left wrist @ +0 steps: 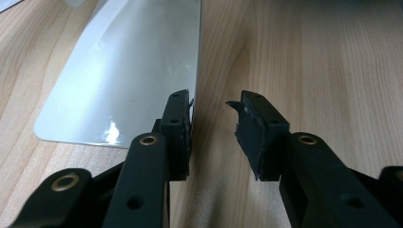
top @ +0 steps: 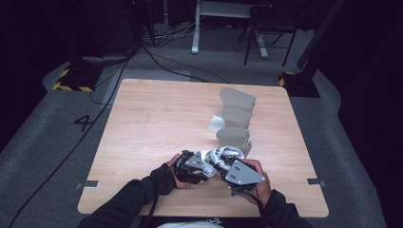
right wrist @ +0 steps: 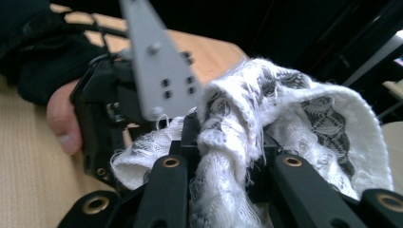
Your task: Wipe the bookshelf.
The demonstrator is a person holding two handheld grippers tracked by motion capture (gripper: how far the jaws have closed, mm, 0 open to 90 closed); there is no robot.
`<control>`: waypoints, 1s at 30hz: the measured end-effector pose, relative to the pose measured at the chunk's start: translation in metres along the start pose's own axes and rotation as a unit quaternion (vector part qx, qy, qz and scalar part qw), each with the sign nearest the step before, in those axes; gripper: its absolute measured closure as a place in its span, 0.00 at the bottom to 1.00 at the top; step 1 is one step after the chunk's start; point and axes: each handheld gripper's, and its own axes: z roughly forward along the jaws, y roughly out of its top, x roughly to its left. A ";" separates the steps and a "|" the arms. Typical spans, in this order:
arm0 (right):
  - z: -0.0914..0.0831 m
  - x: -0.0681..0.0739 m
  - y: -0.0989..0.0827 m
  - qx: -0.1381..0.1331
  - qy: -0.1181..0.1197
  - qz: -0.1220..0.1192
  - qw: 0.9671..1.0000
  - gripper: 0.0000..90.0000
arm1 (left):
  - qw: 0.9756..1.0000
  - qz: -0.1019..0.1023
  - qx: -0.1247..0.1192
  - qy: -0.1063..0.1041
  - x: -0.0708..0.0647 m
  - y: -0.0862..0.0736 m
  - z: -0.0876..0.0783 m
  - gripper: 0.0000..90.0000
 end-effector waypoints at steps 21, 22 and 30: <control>-0.025 -0.019 -0.091 0.131 -0.016 0.056 0.990 0.84 | 1.000 0.005 -0.001 -0.013 0.003 -0.001 -0.001 0.72; -0.028 -0.022 -0.091 0.127 -0.023 0.059 0.990 0.84 | 1.000 0.006 -0.002 -0.013 0.003 -0.001 0.000 0.72; -0.053 -0.042 -0.064 0.038 -0.056 0.093 0.993 0.83 | 1.000 0.007 -0.001 -0.020 0.003 0.000 0.000 0.70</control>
